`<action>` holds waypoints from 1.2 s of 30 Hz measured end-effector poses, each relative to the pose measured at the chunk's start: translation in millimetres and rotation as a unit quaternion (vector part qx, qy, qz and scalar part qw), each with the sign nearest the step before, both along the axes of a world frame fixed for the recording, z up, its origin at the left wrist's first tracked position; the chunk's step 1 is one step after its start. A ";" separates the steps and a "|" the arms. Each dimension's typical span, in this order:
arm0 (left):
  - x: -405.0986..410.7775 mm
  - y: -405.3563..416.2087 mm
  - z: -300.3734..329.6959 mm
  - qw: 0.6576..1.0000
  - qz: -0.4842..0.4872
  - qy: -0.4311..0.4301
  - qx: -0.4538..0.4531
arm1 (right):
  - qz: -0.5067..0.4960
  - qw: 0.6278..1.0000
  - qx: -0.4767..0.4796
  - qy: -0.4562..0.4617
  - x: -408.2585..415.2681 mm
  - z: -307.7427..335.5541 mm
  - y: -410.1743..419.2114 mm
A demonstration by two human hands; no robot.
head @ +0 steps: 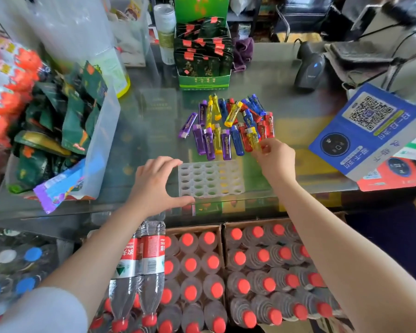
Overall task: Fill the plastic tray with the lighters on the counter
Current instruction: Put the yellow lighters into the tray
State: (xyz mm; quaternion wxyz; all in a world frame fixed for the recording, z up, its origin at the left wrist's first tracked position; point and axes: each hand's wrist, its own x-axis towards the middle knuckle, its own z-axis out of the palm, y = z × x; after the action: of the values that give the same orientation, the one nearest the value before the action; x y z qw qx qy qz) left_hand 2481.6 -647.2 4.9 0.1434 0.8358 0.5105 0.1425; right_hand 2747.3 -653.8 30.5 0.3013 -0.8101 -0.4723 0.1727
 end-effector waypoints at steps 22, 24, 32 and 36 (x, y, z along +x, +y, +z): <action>-8.3 3.1 -5.0 0.996 -0.058 -0.053 -0.035 | 0.287 0.957 -0.020 0.027 -109.4 13.4 0.2; -8.9 3.8 -5.4 0.996 -0.060 -0.065 -0.030 | 0.311 0.950 -0.016 -0.011 -111.2 14.6 0.9; -9.9 4.7 -6.4 0.995 -0.060 -0.079 -0.034 | 0.272 0.962 0.033 -0.013 -113.1 3.9 -5.0; -10.3 4.7 -6.6 0.995 -0.057 -0.072 -0.039 | 0.288 0.955 0.033 -0.066 -113.6 0.5 -8.5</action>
State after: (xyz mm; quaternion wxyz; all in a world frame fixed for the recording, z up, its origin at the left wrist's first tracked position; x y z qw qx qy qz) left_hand 2471.3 -642.5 -1.7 0.2197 0.8448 0.4558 0.1737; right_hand 2633.7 -662.2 31.0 0.2336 -0.6387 -0.7101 0.1825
